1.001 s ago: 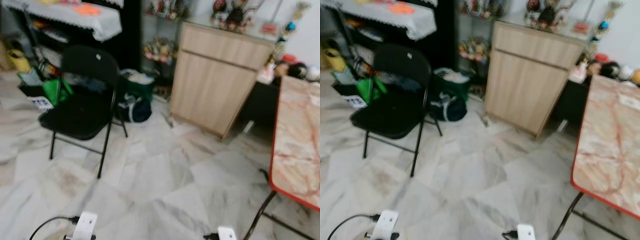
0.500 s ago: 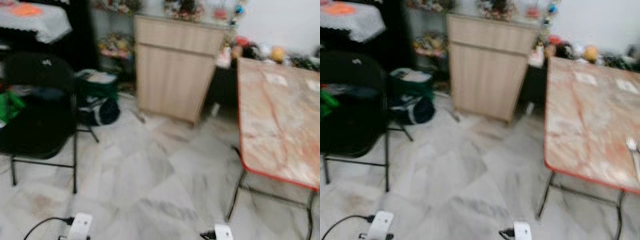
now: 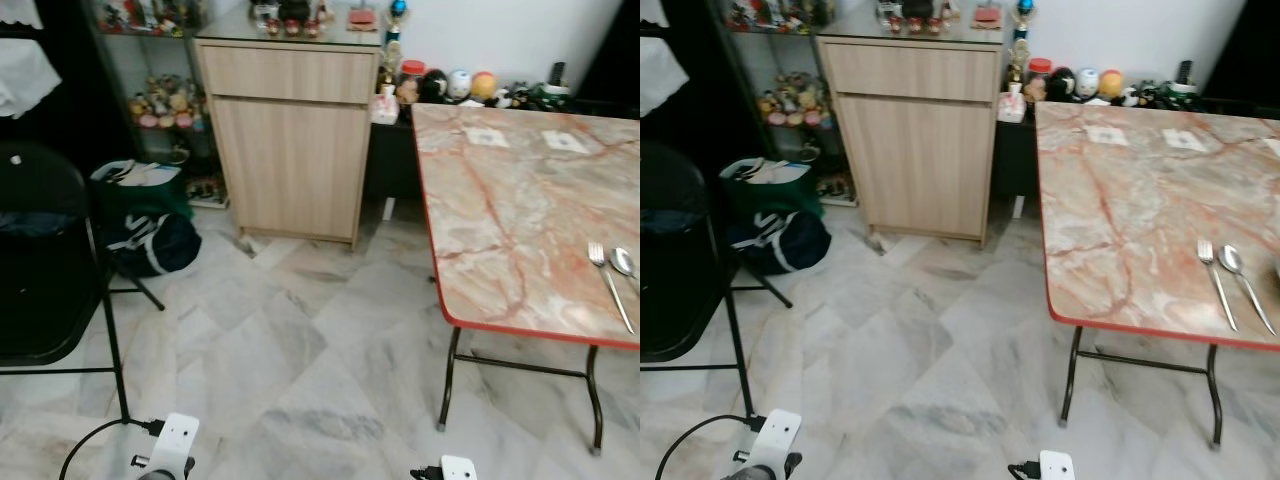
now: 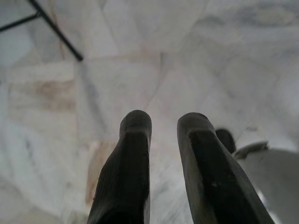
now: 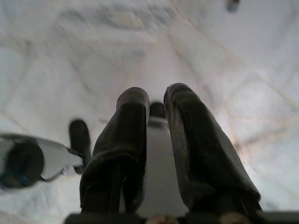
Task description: Setting the table
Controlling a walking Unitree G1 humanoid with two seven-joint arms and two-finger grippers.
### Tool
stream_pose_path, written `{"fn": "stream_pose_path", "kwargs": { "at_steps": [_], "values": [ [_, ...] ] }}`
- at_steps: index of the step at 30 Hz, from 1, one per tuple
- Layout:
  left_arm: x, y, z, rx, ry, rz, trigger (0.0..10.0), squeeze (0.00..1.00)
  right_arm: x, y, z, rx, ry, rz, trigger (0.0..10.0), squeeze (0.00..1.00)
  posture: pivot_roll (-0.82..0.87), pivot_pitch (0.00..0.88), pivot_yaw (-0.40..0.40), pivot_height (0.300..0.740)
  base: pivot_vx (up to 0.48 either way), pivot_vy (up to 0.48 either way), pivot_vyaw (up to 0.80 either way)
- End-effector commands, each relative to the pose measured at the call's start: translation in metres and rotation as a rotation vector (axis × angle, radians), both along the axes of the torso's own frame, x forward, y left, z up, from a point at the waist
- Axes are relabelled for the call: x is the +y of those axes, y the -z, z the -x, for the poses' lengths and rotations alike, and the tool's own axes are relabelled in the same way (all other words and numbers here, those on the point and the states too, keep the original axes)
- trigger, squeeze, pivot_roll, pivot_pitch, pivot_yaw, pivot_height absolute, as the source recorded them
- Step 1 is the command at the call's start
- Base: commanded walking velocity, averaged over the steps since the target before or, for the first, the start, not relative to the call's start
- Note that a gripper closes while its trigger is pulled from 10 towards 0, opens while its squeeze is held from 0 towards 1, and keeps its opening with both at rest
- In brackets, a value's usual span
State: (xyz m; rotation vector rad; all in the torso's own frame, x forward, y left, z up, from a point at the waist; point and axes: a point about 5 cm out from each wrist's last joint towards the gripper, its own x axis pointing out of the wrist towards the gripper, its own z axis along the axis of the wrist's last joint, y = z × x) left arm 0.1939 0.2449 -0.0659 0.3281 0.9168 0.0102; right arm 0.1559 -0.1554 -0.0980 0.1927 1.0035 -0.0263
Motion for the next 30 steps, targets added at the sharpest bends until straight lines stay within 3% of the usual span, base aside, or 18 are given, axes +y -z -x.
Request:
{"fn": "stream_pose_path", "kwargs": {
  "at_steps": [1, 7, 19, 26, 30],
  "values": [
    [0.0033, 0.0009, 0.003, 0.024, 0.007, -0.009, 10.0, 0.0, 0.0014, 0.0015, 0.0038, 0.009, 0.025, -0.008, 10.0, 0.0, 0.22, 0.003, -0.003, 0.74, 0.0, 0.0, 0.0],
    [0.0055, -0.001, 0.0006, 0.023, 0.029, -0.021, 10.0, 0.0, 0.0037, 0.0016, 0.0036, 0.011, 0.04, -0.011, 10.0, 0.0, 0.21, 0.01, 0.003, 0.74, 0.0, 0.0, 0.0],
    [0.0064, -0.0001, 0.0033, 0.02, 0.019, -0.017, 10.0, 0.0, -0.0008, 0.0014, 0.0038, 0.005, 0.054, -0.003, 10.0, 0.0, 0.21, 0.021, -0.017, 0.74, 0.0, -0.269, 0.0],
    [0.0059, 0.0018, 0.0067, 0.028, 0.013, -0.011, 10.0, 0.0, -0.0036, 0.0014, 0.004, 0.008, 0.035, 0.009, 10.0, 0.0, 0.21, 0.009, -0.029, 0.74, 0.0, -0.277, -0.78],
    [0.0043, 0.0026, 0.0072, 0.029, 0.013, -0.009, 10.0, 0.0, -0.0042, 0.0008, 0.0031, -0.004, 0.034, 0.011, 10.0, 0.0, 0.21, 0.006, -0.029, 0.74, 0.0, -0.277, 0.0]
  ]
}}
